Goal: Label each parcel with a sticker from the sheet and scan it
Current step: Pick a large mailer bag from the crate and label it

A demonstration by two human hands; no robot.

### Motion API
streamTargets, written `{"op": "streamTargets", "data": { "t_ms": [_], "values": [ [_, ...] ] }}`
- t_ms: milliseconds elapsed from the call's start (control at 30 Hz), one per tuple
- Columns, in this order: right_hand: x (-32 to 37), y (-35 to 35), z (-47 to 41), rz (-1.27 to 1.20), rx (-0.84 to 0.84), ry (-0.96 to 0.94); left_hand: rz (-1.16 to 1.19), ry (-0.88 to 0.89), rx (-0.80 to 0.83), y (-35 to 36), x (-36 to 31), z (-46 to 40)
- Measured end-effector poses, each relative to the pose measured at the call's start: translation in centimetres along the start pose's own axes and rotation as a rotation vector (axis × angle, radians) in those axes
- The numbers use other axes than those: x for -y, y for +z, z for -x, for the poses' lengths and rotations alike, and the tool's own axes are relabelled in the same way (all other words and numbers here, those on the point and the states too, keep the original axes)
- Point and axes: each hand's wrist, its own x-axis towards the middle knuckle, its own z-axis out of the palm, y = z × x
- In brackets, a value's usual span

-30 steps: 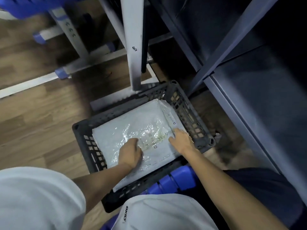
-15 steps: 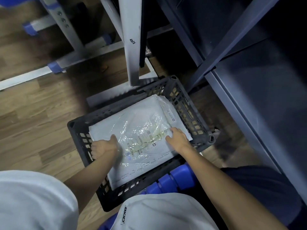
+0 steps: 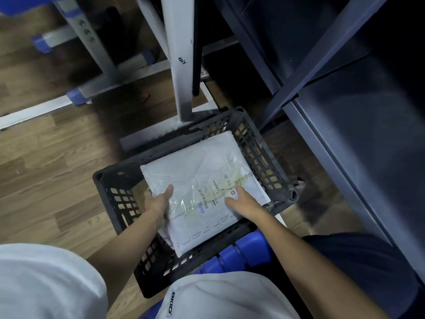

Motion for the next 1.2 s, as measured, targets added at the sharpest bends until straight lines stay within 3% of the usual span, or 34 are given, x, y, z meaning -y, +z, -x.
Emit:
{"op": "streamTargets", "data": {
  "t_ms": [267, 433, 600, 733, 1200],
  "values": [
    [0.3, -3.8, -0.7, -0.070, -0.356, -0.038, 0.125, 0.026, 0.075, -1.5, -0.3, 0.8],
    [0.8, -5.5, -0.3, -0.318, -0.285, -0.043, 0.288, 0.023, 0.284, -3.0, -0.6, 1.9],
    [1.2, -5.7, 1.1, -0.360, -0.234, -0.137, 0.322, 0.070, 0.408, -3.9, -1.2, 2.5],
    [2.1, -6.7, 2.6, -0.431, -0.246, -0.238, 0.311, 0.187, 0.500, -4.1, -4.4, 3.2],
    [6.9, -11.1, 12.0, -0.533, -0.700, -0.542, 0.280, 0.628, 0.670, -2.5, -15.6, 12.0]
  ]
}}
